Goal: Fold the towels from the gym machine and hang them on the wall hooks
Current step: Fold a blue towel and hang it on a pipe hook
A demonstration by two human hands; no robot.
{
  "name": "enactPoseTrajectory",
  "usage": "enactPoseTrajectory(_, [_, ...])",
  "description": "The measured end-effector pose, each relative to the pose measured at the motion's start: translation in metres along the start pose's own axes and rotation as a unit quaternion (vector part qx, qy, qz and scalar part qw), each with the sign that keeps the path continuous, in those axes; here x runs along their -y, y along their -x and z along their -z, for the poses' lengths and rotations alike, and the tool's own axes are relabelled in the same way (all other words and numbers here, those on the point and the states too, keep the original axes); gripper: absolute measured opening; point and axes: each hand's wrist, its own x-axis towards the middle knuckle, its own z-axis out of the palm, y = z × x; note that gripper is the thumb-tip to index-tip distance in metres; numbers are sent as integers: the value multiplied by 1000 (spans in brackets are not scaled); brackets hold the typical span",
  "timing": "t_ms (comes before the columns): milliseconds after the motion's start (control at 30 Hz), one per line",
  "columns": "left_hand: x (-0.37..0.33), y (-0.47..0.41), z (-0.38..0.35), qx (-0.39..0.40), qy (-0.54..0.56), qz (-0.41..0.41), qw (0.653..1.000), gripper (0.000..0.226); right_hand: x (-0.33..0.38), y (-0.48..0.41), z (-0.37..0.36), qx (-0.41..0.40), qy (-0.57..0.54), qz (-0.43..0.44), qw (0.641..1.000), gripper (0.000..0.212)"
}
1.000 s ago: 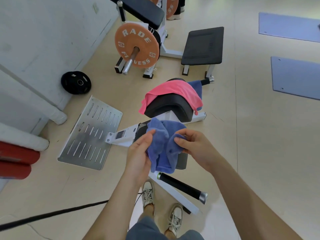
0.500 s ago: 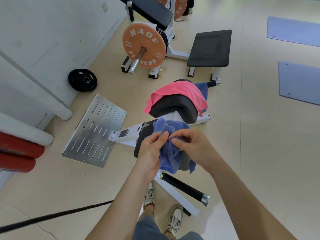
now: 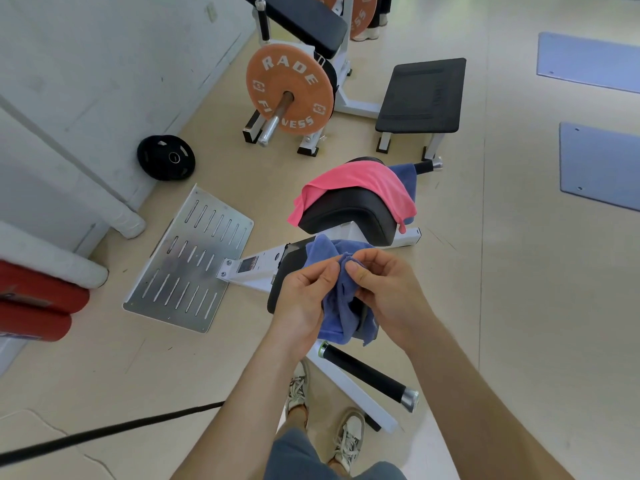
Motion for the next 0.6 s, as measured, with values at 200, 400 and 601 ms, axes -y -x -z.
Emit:
enactPoseTrajectory(200, [0,-3,8,4,9,-5,1000,23,1,-2,-8,3,-38,-13,999,6])
enactPoseTrajectory(400, [-15,-20,32,-17,-58,13,998,21,10,-23,-22,8,83,20,996,19])
enactPoseTrajectory(601, [-43,-34,39,10,-123,-52,991,28,45,-42,-37,2,210,89,974,15])
